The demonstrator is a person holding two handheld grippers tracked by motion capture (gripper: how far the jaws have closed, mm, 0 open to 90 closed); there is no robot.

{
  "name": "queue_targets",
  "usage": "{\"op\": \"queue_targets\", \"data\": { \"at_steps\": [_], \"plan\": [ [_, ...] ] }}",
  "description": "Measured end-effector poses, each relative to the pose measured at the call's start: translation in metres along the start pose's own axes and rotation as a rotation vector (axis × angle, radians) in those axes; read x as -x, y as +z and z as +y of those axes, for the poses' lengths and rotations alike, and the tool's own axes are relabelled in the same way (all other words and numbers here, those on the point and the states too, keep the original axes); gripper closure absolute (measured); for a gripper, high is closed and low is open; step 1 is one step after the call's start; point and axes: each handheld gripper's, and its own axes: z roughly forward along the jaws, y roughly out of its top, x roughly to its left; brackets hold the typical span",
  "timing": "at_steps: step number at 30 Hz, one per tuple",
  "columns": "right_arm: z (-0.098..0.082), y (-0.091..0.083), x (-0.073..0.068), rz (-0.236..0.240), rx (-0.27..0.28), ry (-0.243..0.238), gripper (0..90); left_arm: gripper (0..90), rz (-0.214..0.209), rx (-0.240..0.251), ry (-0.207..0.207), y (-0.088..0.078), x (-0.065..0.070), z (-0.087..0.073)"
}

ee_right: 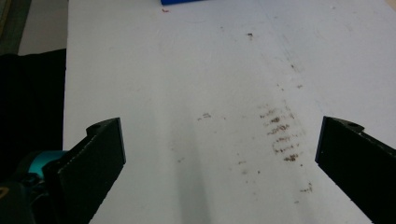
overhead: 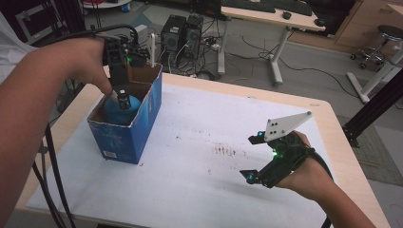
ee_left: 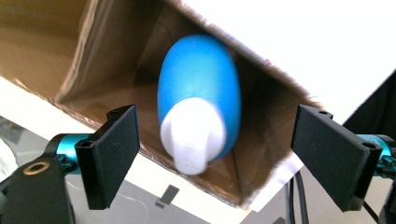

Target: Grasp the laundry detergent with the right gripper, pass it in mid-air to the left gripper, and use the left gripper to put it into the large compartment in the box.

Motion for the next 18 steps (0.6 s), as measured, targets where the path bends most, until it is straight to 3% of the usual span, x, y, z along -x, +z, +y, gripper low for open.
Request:
{"op": "queue_targets", "data": {
  "at_steps": [8,18],
  "plan": [
    [0.003,-0.010,0.012,0.011,-0.058,0.015,0.9,10.5,-0.031,0.038,0.113,-0.017,0.025,0.024],
    [0.013,-0.026,0.027,0.010,-0.176,-0.015,0.9,4.6,-0.063,0.017,0.234,-0.005,0.048,0.057]
  ]
}}
